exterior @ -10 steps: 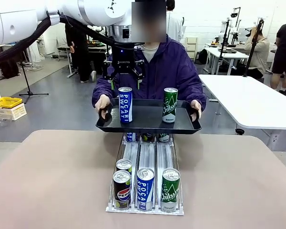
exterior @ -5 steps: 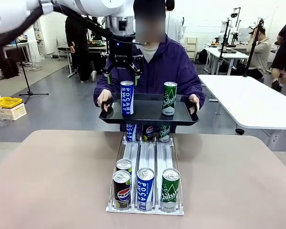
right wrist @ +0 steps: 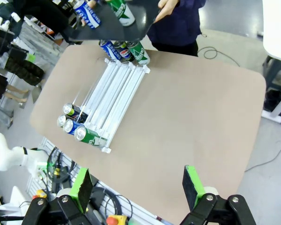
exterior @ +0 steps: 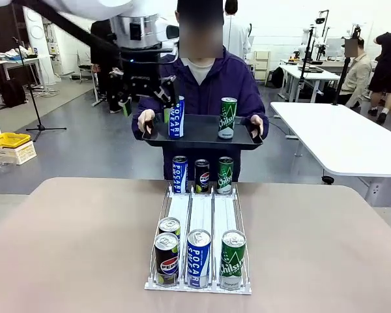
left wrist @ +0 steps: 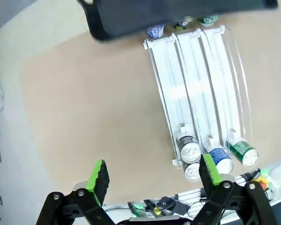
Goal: Retrieve and hand over the desired beverage to the person.
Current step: Place the picked can on the Handle tray extended by the person.
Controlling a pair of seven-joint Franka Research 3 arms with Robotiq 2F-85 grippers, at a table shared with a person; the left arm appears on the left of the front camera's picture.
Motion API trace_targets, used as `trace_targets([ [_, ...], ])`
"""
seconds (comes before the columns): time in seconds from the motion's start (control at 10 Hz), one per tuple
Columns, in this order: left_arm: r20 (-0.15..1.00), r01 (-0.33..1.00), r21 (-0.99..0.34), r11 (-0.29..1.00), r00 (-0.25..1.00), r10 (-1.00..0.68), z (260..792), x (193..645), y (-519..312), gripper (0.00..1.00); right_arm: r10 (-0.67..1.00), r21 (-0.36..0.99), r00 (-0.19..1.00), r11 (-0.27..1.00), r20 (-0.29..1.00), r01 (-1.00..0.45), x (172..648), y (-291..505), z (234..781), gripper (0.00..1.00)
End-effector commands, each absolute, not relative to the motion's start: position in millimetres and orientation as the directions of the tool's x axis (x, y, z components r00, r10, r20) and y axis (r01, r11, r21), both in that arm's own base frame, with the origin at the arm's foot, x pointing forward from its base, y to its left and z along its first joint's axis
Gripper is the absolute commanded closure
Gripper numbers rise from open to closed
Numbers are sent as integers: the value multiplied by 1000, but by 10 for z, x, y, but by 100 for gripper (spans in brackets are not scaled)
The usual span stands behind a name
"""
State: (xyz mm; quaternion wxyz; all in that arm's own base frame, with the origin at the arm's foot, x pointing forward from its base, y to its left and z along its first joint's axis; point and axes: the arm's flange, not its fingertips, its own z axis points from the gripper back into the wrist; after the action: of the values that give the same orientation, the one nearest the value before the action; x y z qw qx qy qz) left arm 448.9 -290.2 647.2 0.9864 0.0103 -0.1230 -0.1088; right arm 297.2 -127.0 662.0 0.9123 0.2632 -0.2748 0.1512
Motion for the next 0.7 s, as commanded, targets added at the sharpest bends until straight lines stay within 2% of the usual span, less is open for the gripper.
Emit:
trace_targets([
  [0.0, 268, 237, 10, 971, 935, -231, 6296, 4280, -2614, 0, 139, 388, 801, 818, 582, -424, 3006, -1276, 6623, 0],
  [0.3, 252, 215, -11, 976, 946, -206, 6282, 4339, -2585, 0, 139, 388, 801, 818, 582, -424, 3006, -1276, 6623, 0],
  [0.6, 252, 203, 26, 979, 946, -203, 6336, 4299, -2655, 0, 139, 388, 801, 818, 582, -424, 3006, -1276, 6623, 0],
])
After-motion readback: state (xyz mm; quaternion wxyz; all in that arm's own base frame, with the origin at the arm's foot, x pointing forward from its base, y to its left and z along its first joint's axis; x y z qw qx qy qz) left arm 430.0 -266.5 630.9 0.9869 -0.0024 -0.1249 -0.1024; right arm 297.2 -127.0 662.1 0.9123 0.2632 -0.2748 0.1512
